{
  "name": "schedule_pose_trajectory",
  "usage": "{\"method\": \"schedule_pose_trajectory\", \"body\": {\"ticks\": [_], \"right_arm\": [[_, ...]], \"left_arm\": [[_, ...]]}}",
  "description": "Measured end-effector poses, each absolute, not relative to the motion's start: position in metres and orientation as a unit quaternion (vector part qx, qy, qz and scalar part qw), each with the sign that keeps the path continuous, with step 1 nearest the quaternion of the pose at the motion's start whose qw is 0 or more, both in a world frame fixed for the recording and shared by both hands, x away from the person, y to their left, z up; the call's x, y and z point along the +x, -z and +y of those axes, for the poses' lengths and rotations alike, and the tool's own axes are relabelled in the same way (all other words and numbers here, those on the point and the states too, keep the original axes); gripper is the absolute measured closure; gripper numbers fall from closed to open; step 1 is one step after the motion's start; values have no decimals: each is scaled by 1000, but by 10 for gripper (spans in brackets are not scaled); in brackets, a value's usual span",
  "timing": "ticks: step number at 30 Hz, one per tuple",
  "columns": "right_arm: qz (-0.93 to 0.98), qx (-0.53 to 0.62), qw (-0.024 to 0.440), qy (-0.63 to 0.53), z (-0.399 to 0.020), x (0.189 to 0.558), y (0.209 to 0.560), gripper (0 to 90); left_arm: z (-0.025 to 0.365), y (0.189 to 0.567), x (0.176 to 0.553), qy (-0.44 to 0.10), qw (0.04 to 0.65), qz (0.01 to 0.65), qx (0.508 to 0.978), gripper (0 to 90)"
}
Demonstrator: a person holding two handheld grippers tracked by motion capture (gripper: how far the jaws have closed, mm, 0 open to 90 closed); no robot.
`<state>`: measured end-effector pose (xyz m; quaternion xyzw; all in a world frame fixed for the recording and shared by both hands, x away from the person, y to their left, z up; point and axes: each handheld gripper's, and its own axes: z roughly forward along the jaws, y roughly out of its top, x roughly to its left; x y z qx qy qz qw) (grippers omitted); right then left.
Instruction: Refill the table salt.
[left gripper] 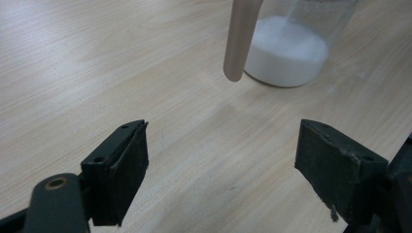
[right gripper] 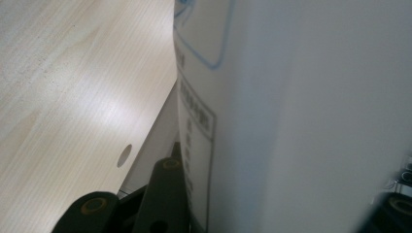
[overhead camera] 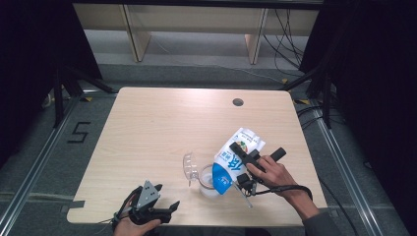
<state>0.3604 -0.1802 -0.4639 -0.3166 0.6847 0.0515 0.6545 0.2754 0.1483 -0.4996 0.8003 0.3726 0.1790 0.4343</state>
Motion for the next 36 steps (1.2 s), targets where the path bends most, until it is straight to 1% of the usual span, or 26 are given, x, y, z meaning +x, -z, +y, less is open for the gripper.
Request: {"method": "schedule_pose_trajectory", "body": {"ticks": [36], "right_arm": [[687, -317, 652, -44, -181, 360, 463, 748]], "left_arm": [[148, 499, 275, -180, 434, 372, 800, 191]]}}
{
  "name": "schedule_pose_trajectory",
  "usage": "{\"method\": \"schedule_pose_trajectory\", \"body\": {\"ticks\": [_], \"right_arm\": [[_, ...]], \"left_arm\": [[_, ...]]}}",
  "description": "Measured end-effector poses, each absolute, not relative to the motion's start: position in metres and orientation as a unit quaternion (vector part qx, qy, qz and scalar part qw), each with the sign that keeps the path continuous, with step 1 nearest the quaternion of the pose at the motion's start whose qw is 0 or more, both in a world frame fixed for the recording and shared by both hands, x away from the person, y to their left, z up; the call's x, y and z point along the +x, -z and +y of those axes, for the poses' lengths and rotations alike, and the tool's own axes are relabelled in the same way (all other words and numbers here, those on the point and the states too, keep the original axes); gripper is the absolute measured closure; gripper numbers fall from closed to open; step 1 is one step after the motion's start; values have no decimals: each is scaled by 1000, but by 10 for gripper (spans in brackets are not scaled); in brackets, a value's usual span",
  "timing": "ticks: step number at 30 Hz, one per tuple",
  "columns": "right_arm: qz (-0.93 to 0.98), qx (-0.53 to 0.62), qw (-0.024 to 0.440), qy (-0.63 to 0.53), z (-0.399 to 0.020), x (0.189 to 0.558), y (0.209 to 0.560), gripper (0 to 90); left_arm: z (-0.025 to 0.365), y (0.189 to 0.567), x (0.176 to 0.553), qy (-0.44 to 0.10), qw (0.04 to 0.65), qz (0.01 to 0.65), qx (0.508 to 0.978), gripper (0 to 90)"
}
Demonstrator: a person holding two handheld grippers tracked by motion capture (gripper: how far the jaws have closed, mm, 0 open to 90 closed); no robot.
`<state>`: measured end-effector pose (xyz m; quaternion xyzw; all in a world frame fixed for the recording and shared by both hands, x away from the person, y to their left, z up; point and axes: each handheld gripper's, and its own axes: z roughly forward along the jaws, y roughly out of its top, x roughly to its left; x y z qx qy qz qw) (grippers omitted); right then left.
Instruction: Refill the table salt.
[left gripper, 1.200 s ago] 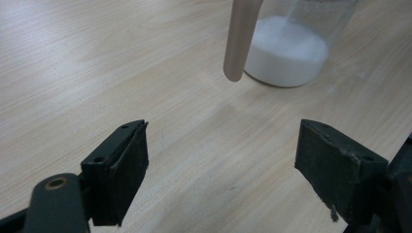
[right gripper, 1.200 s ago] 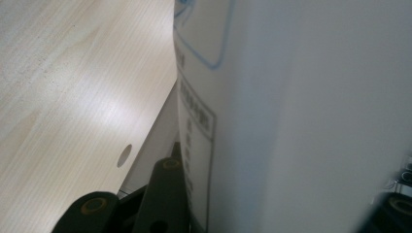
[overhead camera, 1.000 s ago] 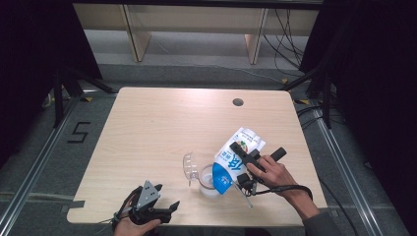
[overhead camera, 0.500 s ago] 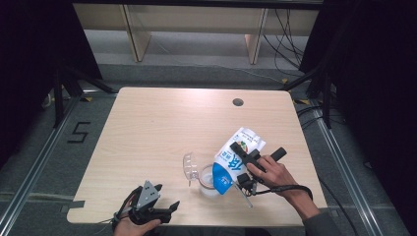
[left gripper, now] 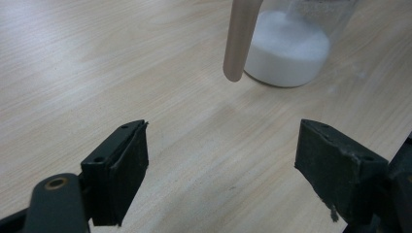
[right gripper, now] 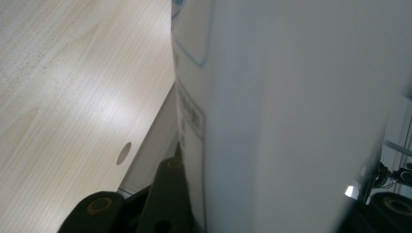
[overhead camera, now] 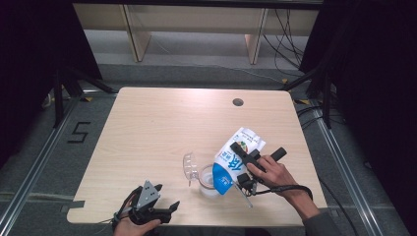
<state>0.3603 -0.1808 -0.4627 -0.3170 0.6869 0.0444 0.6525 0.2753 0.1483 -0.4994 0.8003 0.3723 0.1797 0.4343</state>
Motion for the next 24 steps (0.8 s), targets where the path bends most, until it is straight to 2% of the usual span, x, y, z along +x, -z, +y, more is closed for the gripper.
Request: {"method": "schedule_pose_trajectory", "body": {"ticks": [24], "right_arm": [[691, -316, 649, -43, -179, 360, 465, 761]], "left_arm": [[148, 499, 275, -180, 434, 372, 801, 191]]}}
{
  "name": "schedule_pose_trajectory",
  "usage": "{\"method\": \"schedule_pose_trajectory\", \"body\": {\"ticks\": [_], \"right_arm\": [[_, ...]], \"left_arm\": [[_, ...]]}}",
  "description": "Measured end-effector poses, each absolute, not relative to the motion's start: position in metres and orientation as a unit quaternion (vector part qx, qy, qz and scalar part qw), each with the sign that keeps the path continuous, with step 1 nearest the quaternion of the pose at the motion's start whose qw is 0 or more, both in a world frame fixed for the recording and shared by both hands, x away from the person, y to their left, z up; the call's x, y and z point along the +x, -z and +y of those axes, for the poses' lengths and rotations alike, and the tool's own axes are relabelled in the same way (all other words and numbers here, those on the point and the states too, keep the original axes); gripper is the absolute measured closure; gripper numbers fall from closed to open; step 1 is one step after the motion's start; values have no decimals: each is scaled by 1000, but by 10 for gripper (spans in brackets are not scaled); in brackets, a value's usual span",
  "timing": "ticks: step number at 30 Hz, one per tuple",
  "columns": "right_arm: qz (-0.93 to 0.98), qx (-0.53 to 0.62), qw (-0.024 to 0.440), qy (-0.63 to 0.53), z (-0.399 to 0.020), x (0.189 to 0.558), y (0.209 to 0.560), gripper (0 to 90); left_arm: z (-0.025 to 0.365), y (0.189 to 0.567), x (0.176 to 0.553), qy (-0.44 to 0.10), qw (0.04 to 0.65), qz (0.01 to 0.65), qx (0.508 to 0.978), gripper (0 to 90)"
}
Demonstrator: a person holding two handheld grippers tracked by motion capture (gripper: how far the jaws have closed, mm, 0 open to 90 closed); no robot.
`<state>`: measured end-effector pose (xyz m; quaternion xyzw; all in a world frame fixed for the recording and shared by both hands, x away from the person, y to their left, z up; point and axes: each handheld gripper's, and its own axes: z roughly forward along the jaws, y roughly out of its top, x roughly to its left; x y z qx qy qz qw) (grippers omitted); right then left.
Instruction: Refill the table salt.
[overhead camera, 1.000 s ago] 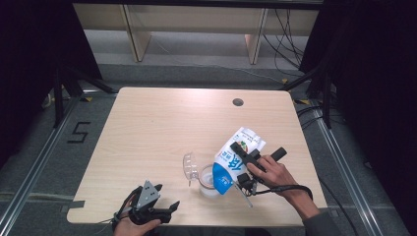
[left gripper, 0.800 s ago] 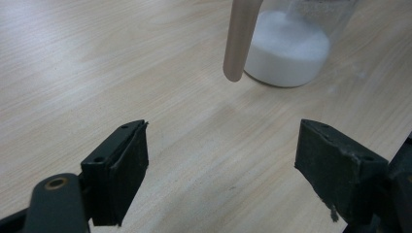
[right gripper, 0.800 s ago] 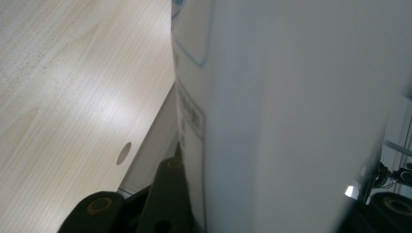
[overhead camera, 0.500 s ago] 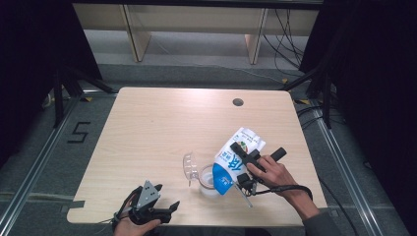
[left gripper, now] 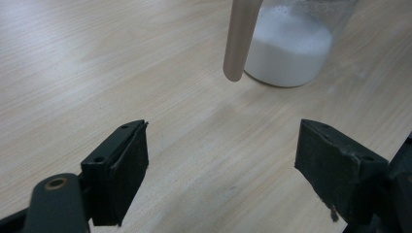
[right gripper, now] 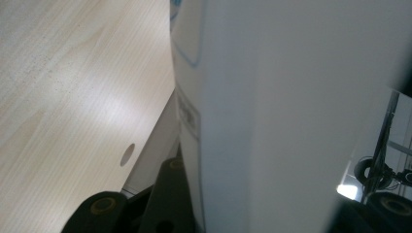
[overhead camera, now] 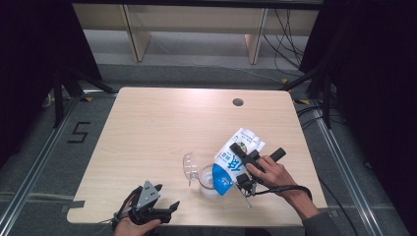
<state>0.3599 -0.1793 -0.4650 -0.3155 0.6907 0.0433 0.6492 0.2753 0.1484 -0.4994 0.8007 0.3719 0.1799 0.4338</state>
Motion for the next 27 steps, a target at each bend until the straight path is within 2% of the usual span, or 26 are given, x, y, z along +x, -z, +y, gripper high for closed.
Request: {"method": "schedule_pose_trajectory", "body": {"ticks": [27], "right_arm": [[690, -314, 651, -44, -180, 360, 464, 769]], "left_arm": [[148, 499, 275, -180, 434, 372, 801, 190]]}}
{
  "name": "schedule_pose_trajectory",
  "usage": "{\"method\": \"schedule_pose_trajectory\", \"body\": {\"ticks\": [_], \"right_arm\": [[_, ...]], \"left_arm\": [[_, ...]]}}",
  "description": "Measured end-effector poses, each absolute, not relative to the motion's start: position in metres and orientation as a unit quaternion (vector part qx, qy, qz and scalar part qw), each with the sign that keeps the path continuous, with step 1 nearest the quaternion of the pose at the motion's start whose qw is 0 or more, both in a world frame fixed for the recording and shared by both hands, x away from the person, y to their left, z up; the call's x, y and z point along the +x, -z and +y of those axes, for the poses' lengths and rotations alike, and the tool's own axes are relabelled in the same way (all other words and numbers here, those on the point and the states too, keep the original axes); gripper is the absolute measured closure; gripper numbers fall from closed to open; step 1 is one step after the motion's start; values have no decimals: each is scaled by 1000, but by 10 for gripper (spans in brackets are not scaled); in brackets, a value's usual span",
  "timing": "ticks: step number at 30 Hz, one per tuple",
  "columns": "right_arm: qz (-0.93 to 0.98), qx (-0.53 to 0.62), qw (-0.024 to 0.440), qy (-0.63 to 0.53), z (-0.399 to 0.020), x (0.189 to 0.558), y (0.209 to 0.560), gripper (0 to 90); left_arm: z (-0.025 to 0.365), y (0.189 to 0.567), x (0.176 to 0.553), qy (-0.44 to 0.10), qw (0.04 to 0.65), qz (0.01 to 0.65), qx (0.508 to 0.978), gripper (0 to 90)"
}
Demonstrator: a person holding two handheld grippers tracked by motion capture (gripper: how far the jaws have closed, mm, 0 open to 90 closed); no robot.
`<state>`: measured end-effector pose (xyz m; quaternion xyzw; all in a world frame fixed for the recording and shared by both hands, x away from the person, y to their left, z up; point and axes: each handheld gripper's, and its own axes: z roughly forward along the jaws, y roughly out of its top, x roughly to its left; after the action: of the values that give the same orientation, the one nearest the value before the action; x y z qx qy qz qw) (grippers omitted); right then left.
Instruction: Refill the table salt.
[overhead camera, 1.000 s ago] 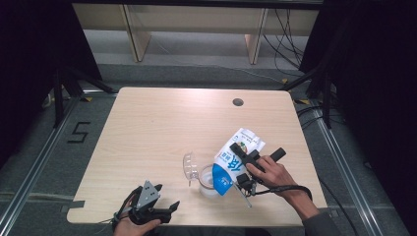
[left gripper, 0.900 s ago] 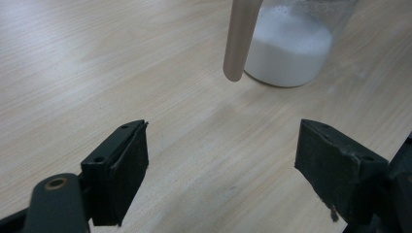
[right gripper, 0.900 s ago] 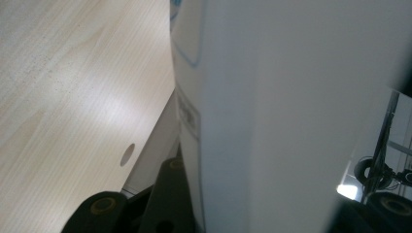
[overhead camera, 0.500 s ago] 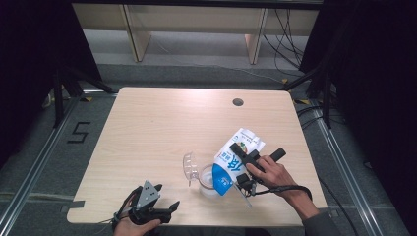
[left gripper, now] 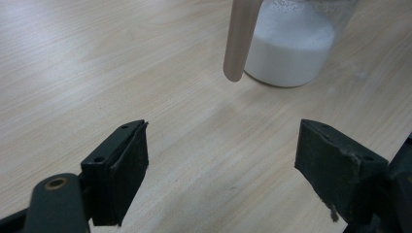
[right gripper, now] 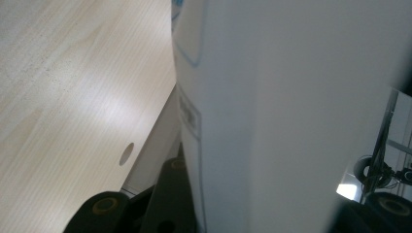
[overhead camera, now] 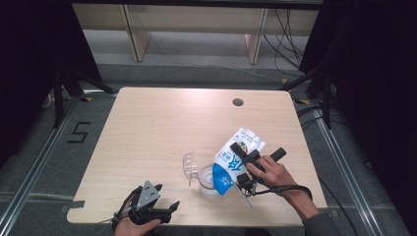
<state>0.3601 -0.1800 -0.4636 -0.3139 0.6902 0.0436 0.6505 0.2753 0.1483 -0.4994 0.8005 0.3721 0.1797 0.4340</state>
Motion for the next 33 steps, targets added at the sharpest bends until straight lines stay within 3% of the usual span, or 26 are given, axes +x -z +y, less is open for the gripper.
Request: {"method": "schedule_pose_trajectory", "body": {"ticks": [33], "right_arm": [[691, -312, 650, -45, -179, 359, 463, 776]], "left_arm": [[148, 499, 275, -180, 434, 372, 801, 191]]}}
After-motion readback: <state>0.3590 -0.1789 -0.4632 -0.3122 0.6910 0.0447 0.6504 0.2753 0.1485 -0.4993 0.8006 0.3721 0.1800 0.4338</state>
